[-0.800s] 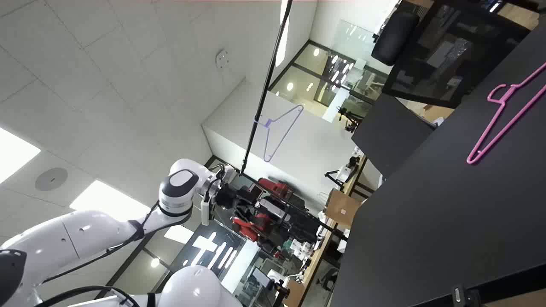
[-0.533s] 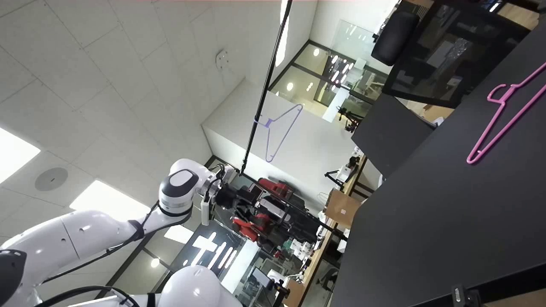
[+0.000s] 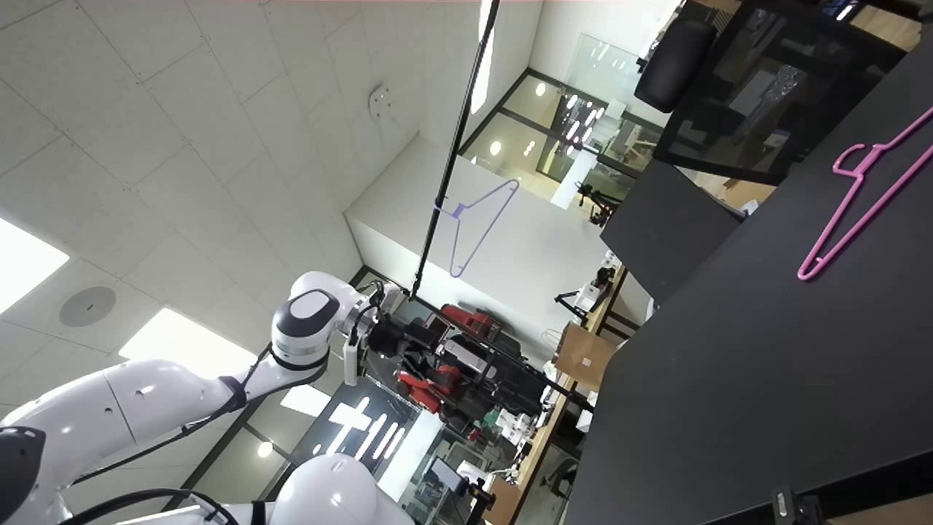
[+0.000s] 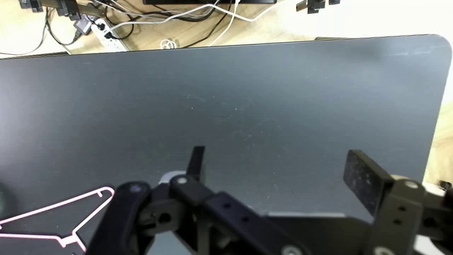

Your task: Unhang the hanger from the rail

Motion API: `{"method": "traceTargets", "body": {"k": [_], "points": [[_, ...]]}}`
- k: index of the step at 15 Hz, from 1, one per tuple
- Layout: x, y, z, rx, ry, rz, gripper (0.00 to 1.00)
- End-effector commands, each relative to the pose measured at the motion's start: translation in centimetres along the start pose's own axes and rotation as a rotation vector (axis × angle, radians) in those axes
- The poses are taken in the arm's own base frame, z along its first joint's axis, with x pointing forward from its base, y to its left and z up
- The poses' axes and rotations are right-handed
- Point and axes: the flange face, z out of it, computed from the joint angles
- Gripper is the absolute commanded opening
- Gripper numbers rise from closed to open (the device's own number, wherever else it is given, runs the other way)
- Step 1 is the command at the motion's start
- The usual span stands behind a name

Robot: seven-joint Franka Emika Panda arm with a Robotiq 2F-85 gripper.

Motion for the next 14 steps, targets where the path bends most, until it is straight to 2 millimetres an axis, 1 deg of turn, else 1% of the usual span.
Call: {"method": "traceTargets", "body": {"k": [1, 3, 4, 5, 7, 11, 14], "points": [[0.0, 0.0, -0.1, 0.000, -0.001, 0.000, 1.00], [0.0, 0.0, -0.1, 0.000, -0.001, 0.000, 1.00], [0.5, 0.2, -0.6, -0.001, 0.018, -0.006, 1.00], [1.1, 0.3, -1.1, -0.005, 0.036, -0.015, 1.00], [3.0, 0.5, -2.7, -0.019, 0.081, -0.060, 1.00], [8.5, 0.6, -5.9, -0.056, 0.202, -0.128, 1.00], [13.1, -0.3, -8.4, -0.077, 0.288, -0.150, 1.00]]}}
